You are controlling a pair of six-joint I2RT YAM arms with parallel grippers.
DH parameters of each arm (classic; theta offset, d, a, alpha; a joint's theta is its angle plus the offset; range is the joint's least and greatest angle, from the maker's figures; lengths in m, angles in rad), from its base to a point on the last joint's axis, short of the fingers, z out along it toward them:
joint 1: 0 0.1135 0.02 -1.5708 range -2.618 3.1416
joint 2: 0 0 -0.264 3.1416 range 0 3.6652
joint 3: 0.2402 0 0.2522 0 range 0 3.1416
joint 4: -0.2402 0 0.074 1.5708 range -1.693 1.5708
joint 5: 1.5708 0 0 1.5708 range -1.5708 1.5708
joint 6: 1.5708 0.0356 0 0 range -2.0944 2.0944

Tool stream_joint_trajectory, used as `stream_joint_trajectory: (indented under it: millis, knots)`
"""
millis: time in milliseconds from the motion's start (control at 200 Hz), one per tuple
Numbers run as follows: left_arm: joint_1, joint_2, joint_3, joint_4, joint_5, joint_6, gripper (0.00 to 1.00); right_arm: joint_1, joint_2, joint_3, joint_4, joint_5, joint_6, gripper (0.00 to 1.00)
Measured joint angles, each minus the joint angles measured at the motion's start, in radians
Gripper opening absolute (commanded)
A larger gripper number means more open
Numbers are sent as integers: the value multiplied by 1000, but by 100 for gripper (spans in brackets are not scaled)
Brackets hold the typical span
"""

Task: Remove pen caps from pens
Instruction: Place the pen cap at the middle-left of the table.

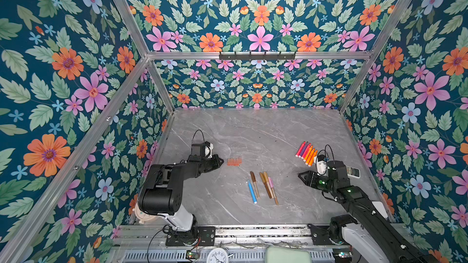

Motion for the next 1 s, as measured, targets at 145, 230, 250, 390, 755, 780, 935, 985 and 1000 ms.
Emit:
stream_joint_trajectory:
  millis: [145,230,250,390,755,780,935,985,1000]
  knots:
    - [-14,-4,0,-16,0,0,6,0,-5,-3,0,0,0,44]
    - [-23,-3,4,-20,1,3,9,0,-6,-3,0,0,0,44]
    - [-24,-2,5,-21,1,3,11,0,-6,-3,0,0,0,44]
    - [-27,6,10,-21,5,3,17,0,-8,-5,0,-1,0,44]
    - [-32,9,13,-19,13,3,29,0,-13,-6,0,-5,0,44]
    - [-32,9,13,-19,14,3,30,0,-13,-6,0,-5,0,44]
    - [-32,9,14,-19,16,3,30,0,-13,-6,0,-5,0,44]
    - [-32,8,14,-19,15,3,30,0,-13,-6,0,-5,0,44]
    - [-32,7,14,-19,14,3,30,0,-13,-6,0,-5,0,44]
